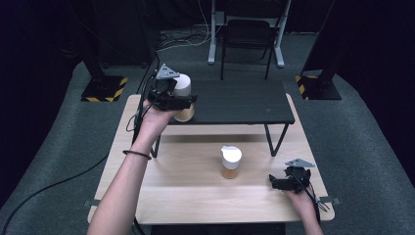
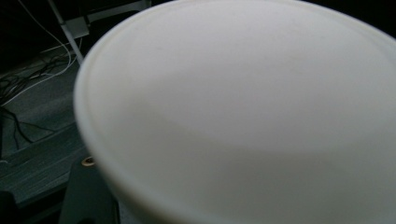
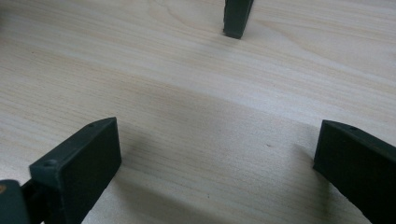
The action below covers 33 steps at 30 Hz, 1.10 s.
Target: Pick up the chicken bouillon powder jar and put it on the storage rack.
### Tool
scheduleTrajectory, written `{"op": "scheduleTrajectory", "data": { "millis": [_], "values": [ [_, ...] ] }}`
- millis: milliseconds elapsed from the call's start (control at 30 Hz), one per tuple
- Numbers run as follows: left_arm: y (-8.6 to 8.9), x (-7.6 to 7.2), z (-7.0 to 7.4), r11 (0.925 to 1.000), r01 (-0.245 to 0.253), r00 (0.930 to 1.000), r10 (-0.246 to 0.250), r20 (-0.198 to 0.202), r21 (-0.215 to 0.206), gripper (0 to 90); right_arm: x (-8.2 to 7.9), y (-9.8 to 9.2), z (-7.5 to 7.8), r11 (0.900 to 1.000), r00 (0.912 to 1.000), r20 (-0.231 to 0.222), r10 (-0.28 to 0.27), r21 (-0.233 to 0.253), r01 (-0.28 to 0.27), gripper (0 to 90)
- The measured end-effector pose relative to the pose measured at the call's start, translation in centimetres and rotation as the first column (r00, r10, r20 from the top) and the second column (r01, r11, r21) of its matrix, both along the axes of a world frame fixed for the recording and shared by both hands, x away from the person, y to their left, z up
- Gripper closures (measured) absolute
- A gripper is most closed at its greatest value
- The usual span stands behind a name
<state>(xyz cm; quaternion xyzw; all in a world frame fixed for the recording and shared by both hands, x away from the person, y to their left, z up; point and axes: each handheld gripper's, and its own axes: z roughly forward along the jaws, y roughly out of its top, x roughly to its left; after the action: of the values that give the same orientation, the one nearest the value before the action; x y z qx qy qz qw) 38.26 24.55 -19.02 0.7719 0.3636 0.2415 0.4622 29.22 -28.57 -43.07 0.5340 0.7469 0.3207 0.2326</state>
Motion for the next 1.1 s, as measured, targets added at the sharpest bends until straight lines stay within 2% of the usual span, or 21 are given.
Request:
{"op": "scheduleTrajectory", "data": {
  "millis": [267,467,600,800,967,1100],
  "values": [
    [-1.1,2.1,-0.5,0.9984,-0.056,0.9982,0.056,-0.02,-0.002,34.1,0.0,0.0,0.0,1.0,1.0,0.0,0.002,0.0,-0.002,0.0],
    [-1.8,3.0,-0.6,0.9973,-0.072,0.9964,0.073,-0.043,0.015,34.1,0.0,0.0,0.0,1.0,1.0,0.0,0.004,0.0,-0.004,0.0],
    [-1.9,3.1,-0.8,0.9971,-0.075,0.9963,0.076,-0.041,0.013,34.0,0.0,-0.1,0.0,1.0,1.0,0.0,0.004,0.0,-0.004,0.0],
    [-1.9,3.3,-0.4,0.9966,-0.078,0.9948,0.08,-0.064,0.027,32.2,0.0,-0.1,0.0,1.0,1.0,0.0,0.004,0.0,-0.004,0.0],
    [-1.2,3.1,-0.3,0.9971,-0.076,0.9945,0.077,-0.071,0.006,19.2,0.0,-0.1,0.0,1.0,1.0,0.0,0.004,0.0,-0.004,0.0],
    [-0.5,2.5,-0.2,0.9967,-0.081,0.994,0.08,-0.074,-0.006,13.7,0.0,-0.1,0.0,1.0,1.0,0.001,0.004,-0.001,-0.004,0.0]
  ]
}}
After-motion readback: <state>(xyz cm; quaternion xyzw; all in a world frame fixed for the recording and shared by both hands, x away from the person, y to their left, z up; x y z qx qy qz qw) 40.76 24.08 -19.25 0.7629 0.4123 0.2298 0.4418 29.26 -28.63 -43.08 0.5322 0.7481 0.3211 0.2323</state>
